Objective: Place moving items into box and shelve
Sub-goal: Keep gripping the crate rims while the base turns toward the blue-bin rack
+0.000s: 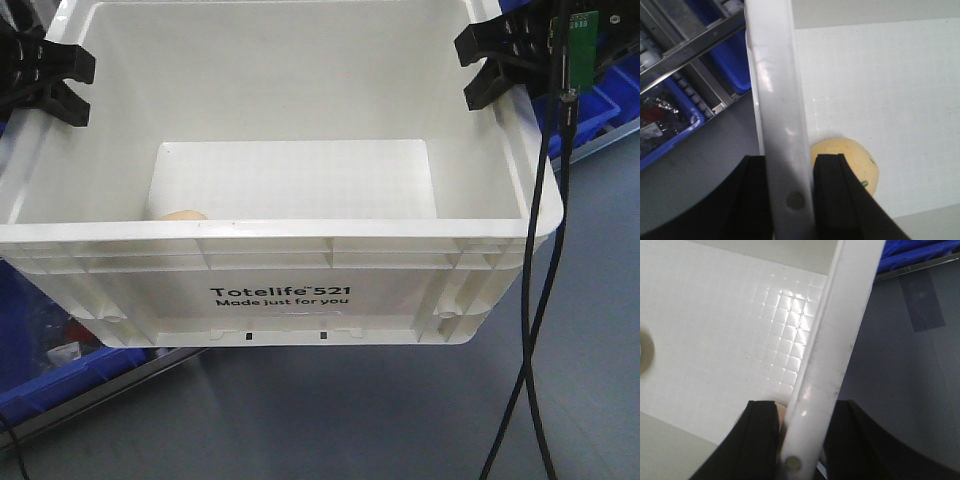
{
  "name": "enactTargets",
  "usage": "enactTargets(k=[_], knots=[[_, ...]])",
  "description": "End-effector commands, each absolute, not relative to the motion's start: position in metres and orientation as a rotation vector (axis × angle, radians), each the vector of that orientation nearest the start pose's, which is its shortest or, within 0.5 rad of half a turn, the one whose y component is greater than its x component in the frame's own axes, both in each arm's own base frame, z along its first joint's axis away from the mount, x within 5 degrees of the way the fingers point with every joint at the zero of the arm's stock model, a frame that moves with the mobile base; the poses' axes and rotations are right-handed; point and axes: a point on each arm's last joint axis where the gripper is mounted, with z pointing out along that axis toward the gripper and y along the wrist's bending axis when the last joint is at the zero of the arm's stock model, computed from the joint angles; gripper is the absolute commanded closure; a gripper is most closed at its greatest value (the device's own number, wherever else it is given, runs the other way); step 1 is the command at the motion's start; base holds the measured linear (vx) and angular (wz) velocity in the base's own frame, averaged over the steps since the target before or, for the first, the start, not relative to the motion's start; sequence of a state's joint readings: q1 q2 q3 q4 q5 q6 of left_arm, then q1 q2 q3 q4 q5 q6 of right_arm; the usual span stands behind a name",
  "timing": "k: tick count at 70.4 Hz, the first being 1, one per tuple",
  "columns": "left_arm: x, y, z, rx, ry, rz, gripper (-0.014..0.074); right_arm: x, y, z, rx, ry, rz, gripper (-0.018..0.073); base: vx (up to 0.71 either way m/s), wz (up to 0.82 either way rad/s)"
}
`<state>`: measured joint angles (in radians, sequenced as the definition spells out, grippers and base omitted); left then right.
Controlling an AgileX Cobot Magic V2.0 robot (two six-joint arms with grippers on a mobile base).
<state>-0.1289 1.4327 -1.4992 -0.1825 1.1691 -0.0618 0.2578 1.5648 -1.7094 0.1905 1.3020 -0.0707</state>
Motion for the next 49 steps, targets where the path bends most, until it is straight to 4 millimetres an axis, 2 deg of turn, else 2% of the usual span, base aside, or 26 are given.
enactTargets(k=[1, 49], knots=[[0.2804, -0.0574, 0.4255, 0.054, 2.39, -0.398, 0.0613, 0.2854, 0.1013, 0.4382, -0.469, 2.471, 0.428, 0.0571, -0.08, 0.49], [0.2804, -0.0574, 0.4255, 0.054, 2.39, -0.398, 0.0613, 0.2854, 0.1013, 0.4382, -0.469, 2.471, 0.428, 0.0571, -0.05, 0.44]])
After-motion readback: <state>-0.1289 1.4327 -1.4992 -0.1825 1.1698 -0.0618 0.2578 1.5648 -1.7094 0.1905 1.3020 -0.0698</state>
